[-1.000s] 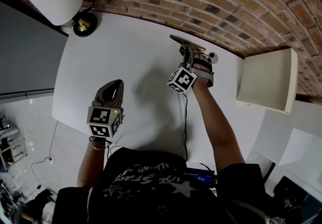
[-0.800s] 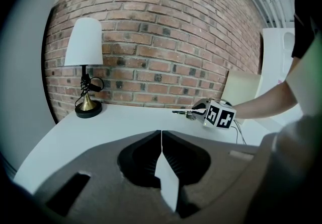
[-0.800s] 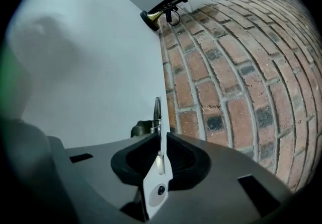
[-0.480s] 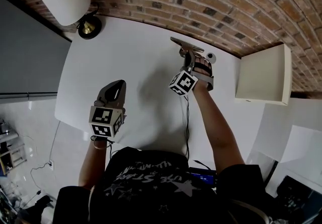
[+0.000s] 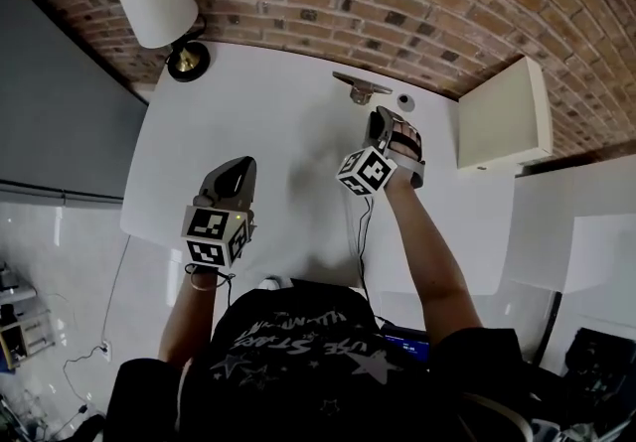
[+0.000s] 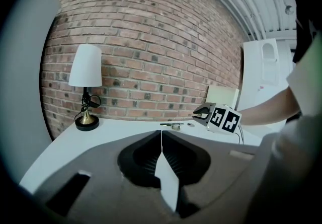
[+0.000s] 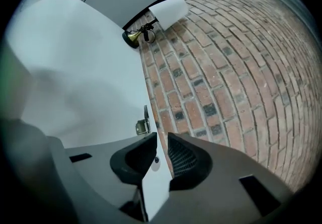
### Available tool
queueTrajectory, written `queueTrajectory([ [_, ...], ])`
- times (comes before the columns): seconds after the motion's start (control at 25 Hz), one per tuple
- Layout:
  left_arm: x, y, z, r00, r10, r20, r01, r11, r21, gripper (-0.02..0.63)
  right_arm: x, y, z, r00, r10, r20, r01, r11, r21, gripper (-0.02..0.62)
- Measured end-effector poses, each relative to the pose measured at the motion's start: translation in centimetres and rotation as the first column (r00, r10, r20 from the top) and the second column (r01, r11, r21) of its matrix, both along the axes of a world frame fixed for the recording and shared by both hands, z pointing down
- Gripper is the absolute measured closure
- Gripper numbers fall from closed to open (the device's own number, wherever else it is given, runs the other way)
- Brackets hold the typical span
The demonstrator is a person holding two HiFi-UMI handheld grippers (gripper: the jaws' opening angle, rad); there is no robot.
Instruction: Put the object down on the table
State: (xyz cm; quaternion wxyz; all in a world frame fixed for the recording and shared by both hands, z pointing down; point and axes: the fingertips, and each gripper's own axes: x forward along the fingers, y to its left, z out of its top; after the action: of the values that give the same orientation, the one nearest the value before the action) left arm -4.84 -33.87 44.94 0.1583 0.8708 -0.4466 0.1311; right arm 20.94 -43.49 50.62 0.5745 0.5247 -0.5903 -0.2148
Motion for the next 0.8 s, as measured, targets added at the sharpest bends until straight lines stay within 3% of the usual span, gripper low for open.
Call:
queueTrajectory([
  [0.44,-3.2,6.7,-2.1,0.993,0.112,-0.027,-0.110,0.992,0.064,0.584,-4.1,9.8,-8.1,0.994,0.075,0.076,-0.089,0.972,0.217,0.591],
  [0.64,-3.6,9.9,-3.7,0.982,0.188,-0.034,-0.183,0.977,0.113,0.584,-5.8,15.5,-11.1,0.966,0.118,0.228,-0.182,0.943,0.279,0.592],
  [0.8,-3.3,12.5,-4.5,0.966,0.257,-0.038,-0.249,0.958,0.142,0.584,-7.2,20.7,-12.5,0.901,0.119,0.417,-0.249,0.930,0.272,0.592],
])
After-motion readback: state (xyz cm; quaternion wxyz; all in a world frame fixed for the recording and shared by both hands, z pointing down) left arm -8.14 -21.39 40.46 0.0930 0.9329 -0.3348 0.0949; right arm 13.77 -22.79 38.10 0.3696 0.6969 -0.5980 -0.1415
